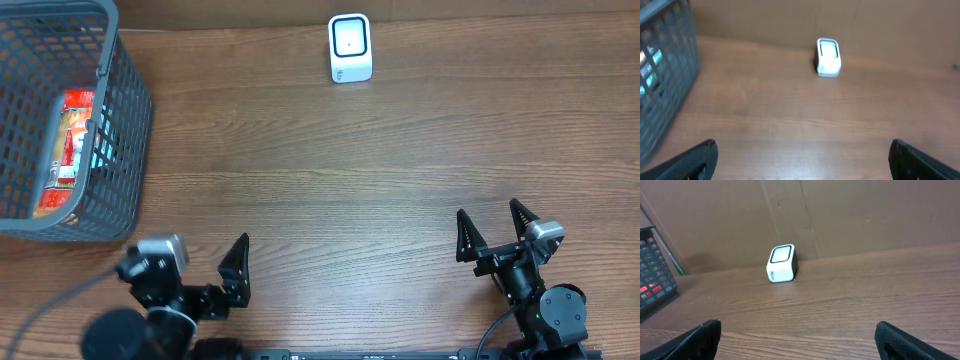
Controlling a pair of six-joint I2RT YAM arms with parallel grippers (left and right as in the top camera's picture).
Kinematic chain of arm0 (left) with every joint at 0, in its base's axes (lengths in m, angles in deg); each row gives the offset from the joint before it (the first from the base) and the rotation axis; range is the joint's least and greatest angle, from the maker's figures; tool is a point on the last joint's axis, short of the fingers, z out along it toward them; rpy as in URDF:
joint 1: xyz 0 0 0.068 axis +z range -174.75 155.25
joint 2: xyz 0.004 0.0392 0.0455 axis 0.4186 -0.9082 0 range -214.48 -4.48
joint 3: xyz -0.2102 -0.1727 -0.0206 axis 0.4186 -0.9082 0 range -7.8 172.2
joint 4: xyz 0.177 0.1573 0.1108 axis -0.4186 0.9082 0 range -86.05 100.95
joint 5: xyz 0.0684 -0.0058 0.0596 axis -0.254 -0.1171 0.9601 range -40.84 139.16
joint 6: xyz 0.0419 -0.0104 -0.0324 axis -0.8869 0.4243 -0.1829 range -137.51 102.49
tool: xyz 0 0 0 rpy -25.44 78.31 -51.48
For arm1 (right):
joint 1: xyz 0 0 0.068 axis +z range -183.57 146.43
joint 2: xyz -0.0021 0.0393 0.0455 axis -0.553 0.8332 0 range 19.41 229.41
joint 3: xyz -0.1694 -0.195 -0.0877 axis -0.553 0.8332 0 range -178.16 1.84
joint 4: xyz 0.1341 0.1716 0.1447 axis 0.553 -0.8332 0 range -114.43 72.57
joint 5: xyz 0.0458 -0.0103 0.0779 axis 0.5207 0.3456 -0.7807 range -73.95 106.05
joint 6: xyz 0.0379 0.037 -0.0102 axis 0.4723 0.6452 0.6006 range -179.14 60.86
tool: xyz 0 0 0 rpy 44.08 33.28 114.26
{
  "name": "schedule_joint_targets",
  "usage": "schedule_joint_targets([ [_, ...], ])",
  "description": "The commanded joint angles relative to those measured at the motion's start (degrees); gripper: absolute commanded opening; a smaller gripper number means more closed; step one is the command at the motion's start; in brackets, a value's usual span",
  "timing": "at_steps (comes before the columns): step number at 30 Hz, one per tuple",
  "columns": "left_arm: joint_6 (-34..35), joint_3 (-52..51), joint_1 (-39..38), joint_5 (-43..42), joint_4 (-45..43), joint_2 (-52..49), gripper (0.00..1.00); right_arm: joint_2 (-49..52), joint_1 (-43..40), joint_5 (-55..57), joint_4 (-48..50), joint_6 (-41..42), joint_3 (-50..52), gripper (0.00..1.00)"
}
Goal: Scan the item barcode
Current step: 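Reach the left gripper into the grey basket and grasp the teal snack pack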
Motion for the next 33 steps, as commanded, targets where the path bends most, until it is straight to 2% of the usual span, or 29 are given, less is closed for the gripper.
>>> schedule_joint_targets([
  [1,-1.95,13.94,0.24,-3.28,8.02,-12.87,1.0,-0.39,-0.15,-0.35,0.31,-0.44,0.59,1.0],
  [5,-4.98,31.71,0.24,-3.3,23.37,-29.07,1.0,-0.39,-0.15,-0.35,0.28,-0.44,0.59,1.0],
  [8,-4.98,40.48,0.24,-2.84,27.28,-38.18,1.0,-0.39,-0.15,-0.33,0.28,-0.44,0.59,1.0],
  [10,-6.32,44.06,0.24,0.72,27.21,-42.84,1.0,-0.39,-0.15,-0.35,0.28,-0.44,0.59,1.0],
  [15,-7.17,48.48,0.35,15.67,19.8,-51.12,1.0,-0.39,-0.15,-0.35,0.31,-0.44,0.59,1.0],
  [18,-7.32,50.12,2.1,19.26,16.11,-53.42,1.0,-0.39,-0.15,-0.35,0.28,-0.44,0.59,1.0],
  [26,-7.37,52.11,16.7,19.96,5.9,-56.3,1.0,-0.39,-0.15,-0.35,0.28,-0.44,0.59,1.0],
  [33,-7.39,52.09,29.0,19.32,4.39,-60.33,1.0,-0.39,-0.15,-0.33,0.28,-0.44,0.59,1.0],
])
